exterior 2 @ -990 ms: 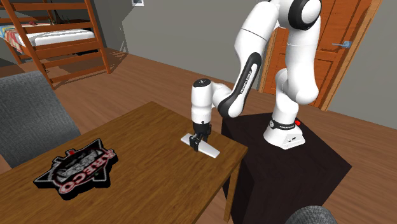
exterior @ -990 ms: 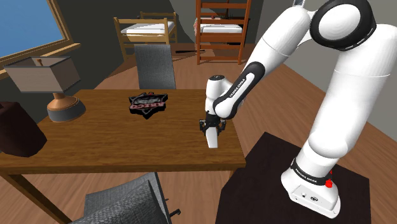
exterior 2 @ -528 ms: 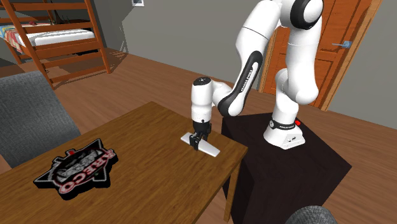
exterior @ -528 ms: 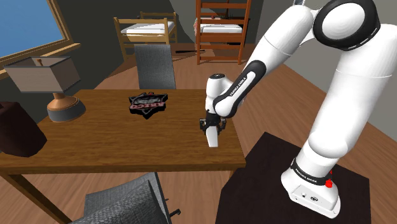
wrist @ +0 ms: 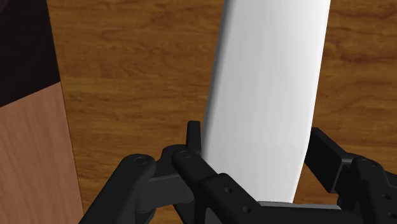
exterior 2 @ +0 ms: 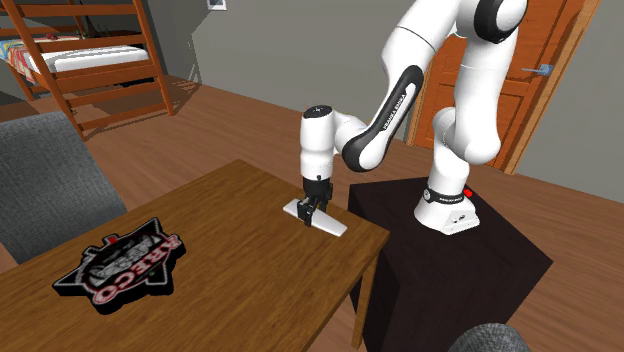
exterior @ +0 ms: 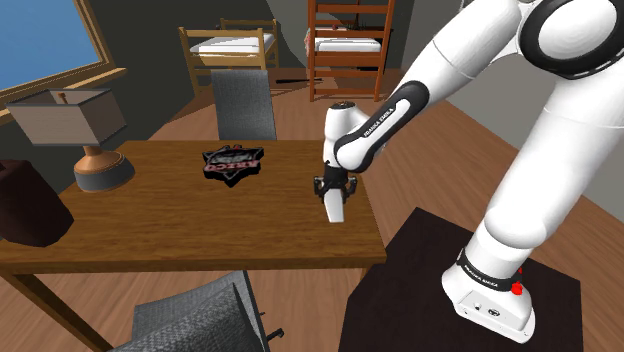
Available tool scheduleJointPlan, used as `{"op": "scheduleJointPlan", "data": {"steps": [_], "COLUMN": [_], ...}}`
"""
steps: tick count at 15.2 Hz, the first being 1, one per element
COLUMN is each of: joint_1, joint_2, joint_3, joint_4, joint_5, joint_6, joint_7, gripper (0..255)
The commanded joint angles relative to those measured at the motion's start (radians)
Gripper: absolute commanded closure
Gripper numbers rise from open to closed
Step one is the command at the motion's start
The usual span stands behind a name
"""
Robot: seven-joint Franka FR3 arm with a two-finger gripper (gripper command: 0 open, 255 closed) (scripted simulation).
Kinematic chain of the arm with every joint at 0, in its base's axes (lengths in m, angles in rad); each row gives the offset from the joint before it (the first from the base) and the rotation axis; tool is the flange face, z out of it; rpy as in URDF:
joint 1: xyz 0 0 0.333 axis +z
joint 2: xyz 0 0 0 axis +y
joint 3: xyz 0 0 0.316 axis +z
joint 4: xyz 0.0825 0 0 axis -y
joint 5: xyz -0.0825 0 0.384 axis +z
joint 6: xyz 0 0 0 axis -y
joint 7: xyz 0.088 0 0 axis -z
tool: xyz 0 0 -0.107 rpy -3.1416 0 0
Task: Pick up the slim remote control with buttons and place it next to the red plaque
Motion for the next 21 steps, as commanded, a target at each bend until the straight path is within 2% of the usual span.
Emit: {"op": "scheduleJointPlan", "data": {"steps": [1, 11, 21], "joint_1": [0.001, 0.005, 0.070], "joint_2": [-0.026, -0.137, 0.197], "joint_3": [0.001, -0.002, 0.049], "joint_4": [0.005, 0.038, 0.456], "joint_5": [0.012, 0.052, -0.076], "joint_6": [-0.030, -0.172, -0.270], "joint_7": [-0.008, -0.038, 0.160], "gripper": [255, 255, 255]}}
